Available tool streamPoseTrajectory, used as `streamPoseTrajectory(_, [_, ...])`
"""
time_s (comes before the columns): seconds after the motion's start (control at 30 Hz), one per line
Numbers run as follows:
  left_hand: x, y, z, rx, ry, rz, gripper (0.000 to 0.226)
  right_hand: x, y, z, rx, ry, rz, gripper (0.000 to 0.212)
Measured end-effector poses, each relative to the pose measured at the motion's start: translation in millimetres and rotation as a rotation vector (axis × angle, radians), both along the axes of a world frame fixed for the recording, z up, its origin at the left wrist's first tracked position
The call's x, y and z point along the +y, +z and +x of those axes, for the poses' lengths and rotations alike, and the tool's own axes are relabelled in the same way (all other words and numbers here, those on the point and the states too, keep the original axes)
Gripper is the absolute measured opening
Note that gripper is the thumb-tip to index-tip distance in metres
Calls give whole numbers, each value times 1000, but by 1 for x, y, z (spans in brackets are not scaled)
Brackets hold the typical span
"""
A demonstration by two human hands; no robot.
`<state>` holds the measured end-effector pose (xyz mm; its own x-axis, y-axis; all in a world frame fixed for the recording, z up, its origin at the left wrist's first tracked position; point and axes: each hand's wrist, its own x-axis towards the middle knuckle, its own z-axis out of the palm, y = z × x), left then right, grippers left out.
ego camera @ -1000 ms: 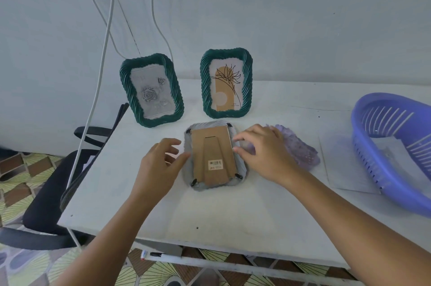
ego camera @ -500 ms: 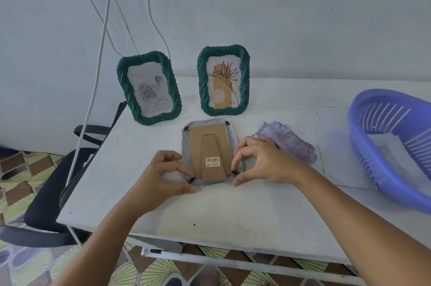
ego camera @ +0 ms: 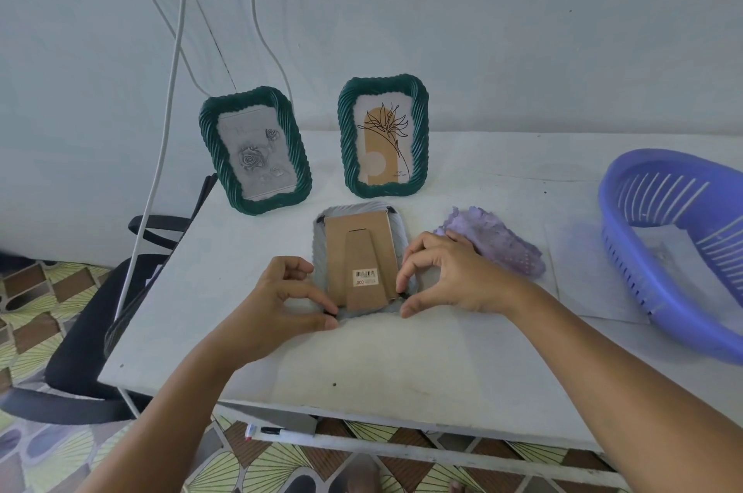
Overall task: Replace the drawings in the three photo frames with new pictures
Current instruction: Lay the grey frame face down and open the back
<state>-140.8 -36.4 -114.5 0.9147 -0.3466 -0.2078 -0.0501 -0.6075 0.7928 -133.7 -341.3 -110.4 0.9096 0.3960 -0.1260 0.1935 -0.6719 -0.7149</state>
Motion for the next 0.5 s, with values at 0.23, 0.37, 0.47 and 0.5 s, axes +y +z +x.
streamPoseTrajectory(0.23, [-1,0,0,-7,23,-2,18,0,6,0,30,45,-71,28])
streamPoseTrajectory(0.37, [-1,1,0,-5,33,1,20,0,5,1,45,51,-77,28])
streamPoseTrajectory(0.47, [-1,7,-1,50,17,-1,21,0,5,1,42,72,-80,28])
streamPoseTrajectory(0.5, [-1,10,-1,83,22,-19,20,-1,5,1,42,70,-61,28])
